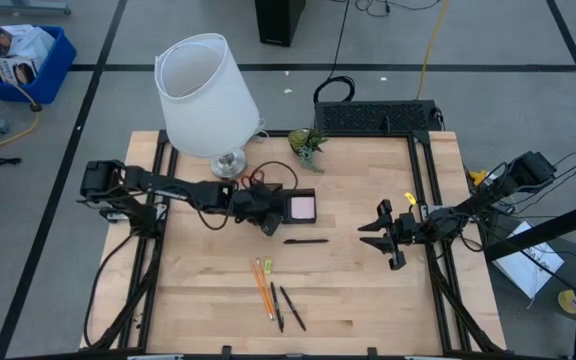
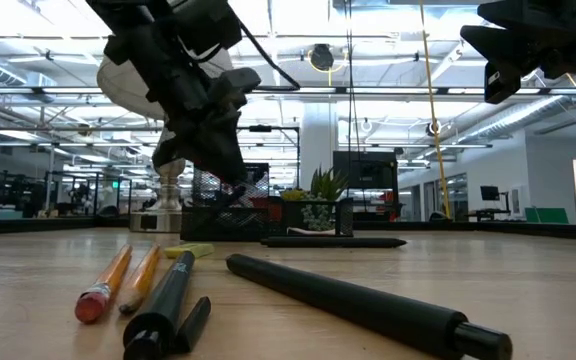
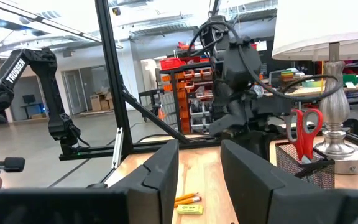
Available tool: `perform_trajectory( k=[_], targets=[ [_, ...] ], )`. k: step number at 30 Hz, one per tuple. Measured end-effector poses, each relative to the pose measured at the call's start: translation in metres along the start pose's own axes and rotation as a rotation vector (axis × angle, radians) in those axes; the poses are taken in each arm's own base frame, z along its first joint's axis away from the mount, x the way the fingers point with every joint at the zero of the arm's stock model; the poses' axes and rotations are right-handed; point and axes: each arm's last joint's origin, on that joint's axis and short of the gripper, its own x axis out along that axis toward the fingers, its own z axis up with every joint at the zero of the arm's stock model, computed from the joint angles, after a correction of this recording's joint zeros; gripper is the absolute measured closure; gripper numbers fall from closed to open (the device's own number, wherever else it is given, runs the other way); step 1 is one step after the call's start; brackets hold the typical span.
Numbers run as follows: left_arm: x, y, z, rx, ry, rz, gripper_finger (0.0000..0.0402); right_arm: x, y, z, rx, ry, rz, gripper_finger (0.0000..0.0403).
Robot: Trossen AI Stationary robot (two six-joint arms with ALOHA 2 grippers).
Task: Pick and place office supplies into organizer
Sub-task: Put the black binder clip into the black desk organizer
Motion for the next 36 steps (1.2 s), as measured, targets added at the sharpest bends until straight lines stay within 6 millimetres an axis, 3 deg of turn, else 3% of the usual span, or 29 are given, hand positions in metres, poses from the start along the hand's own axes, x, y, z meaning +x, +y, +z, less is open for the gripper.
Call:
perform_trajectory(
  k=[5,13,22,36],
  targets=[
    [-0.001,-0.001,-0.003,-0.074,-0.063,0.079,0.0339,0.0,0.0,0.0,0.0,0.001,0.0,0.0286],
    [-0.002,-0.002,-0.006,-0.218,-0.102,0.112,0.0296,0.0,0.0,0.0,0.0,0.0,0.0,0.0287],
    [-0.004,-0.016,-0.021,-0.158,-0.056,0.071,0.0263,0.0,0.0,0.0,0.0,0.0,0.0,0.0287],
    [-0.008,-0.033,-0.039,0.009,-0.067,0.044,0.0261,0.0,0.0,0.0,0.0,0.0,0.0,0.0287]
  ],
)
